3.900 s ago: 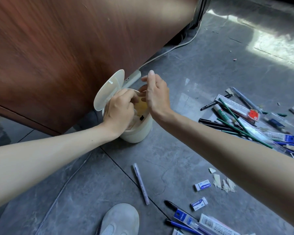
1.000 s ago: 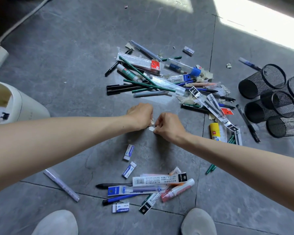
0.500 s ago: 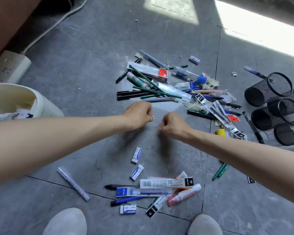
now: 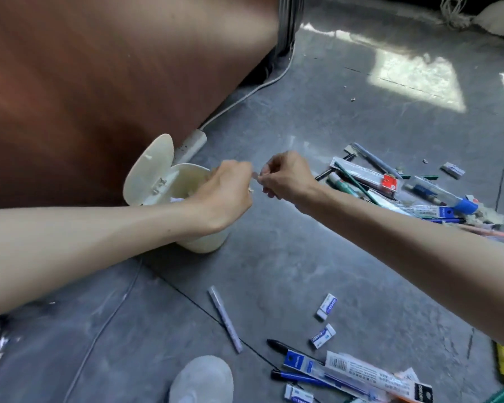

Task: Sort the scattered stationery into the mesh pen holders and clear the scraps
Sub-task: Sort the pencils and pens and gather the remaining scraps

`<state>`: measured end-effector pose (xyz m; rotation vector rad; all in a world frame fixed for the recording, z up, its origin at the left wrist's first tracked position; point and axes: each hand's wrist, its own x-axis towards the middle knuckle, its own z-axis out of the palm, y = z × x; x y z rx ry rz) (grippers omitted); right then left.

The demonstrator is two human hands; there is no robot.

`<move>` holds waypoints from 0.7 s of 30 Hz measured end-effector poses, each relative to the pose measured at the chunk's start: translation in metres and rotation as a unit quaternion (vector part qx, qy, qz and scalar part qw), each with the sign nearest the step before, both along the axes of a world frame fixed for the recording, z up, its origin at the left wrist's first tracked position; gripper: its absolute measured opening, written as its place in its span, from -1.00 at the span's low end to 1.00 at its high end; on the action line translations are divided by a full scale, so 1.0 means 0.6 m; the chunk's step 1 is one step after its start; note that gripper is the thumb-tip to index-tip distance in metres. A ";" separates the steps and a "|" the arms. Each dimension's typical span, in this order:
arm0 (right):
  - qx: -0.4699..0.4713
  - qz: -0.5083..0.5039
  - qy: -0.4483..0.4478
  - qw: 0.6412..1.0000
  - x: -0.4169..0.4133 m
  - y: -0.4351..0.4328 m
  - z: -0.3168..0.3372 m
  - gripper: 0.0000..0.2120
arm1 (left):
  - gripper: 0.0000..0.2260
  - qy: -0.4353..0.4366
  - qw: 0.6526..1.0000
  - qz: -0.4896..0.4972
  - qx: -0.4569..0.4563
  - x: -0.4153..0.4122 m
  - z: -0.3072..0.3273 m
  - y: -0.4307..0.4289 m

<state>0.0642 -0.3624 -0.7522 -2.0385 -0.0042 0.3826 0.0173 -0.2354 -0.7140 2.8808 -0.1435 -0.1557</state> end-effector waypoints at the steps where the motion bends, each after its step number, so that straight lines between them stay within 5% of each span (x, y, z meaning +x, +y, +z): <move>1: 0.013 0.011 -0.005 1.000 0.001 0.024 0.003 -0.75 | -0.93 -0.008 1.000 0.013 0.009 -0.007 0.008 0.023; 4: 0.019 0.053 -0.020 0.998 -0.005 0.081 0.008 -0.83 | -0.91 -0.018 0.998 0.057 0.017 -0.030 0.023 0.069; 9: -0.016 0.093 -0.066 0.993 -0.013 0.136 -0.002 -0.93 | -0.76 0.061 0.959 0.233 -0.147 -0.047 0.027 0.097; 21: -0.060 0.161 -0.084 0.982 -0.021 0.132 0.005 -0.63 | -0.78 0.038 0.979 0.182 -0.079 -0.018 0.009 0.118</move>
